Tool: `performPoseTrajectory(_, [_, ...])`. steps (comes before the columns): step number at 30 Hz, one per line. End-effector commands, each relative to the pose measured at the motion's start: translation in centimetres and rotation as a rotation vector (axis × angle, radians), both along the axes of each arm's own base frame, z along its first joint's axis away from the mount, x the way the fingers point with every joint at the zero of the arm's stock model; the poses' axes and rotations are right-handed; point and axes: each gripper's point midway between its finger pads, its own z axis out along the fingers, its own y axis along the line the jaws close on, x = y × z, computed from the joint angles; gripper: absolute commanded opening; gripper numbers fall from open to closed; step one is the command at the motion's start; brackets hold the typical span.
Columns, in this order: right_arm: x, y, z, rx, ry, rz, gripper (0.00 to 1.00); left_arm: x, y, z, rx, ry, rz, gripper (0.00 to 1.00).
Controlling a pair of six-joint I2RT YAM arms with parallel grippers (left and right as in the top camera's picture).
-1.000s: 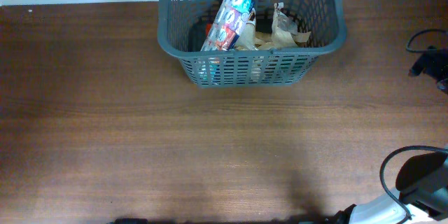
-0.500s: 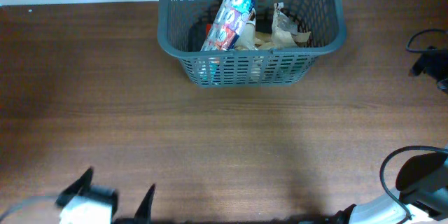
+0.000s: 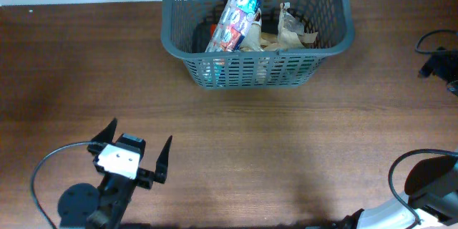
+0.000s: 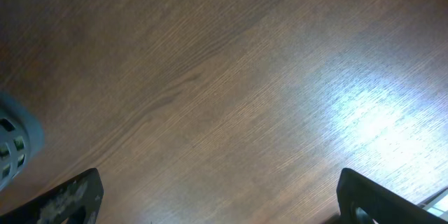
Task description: Pack container
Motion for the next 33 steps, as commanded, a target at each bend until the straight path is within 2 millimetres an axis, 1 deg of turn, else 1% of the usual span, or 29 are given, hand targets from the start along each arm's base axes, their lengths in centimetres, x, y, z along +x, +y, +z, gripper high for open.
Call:
performPoseTrajectory(1, [-0.2,0.0,0.4,-0.006,-0.010,-0.011,0.99,0.4,0.1,-1.7,0.050,-0.054,-0.010,0.99])
performPoseTrajectory(8, [-0.2,0.0,0.4,-0.006,-0.010,-0.011,0.99,-0.1,0.8,-3.4,0.049,-0.178,0.029,0.99])
performPoseTrajectory(14, [-0.2,0.0,0.4,-0.006,-0.010,-0.011,0.99,0.2,1.0,-4.5,0.050,-0.195,0.036,0.99])
performPoseTrajectory(17, [-0.2,0.0,0.4,-0.006,-0.011,-0.011,0.99,0.5,1.0,-4.3,0.050,-0.228,0.036,0.99])
performPoseTrajectory(24, [-0.2,0.0,0.4,-0.006,-0.010,-0.011,0.99,1.5,1.0,-3.5,0.049,-0.370,0.040,0.99])
performPoseTrajectory(29, [-0.2,0.0,0.4,-0.006,-0.010,-0.011,0.99,1.6,1.0,-2.8,0.044,-0.447,0.041,0.99])
performPoseTrajectory(33, [-0.2,0.0,0.4,-0.006,-0.010,-0.011,0.99,1.6,1.0,-2.7,0.044,-0.461,0.042,0.99])
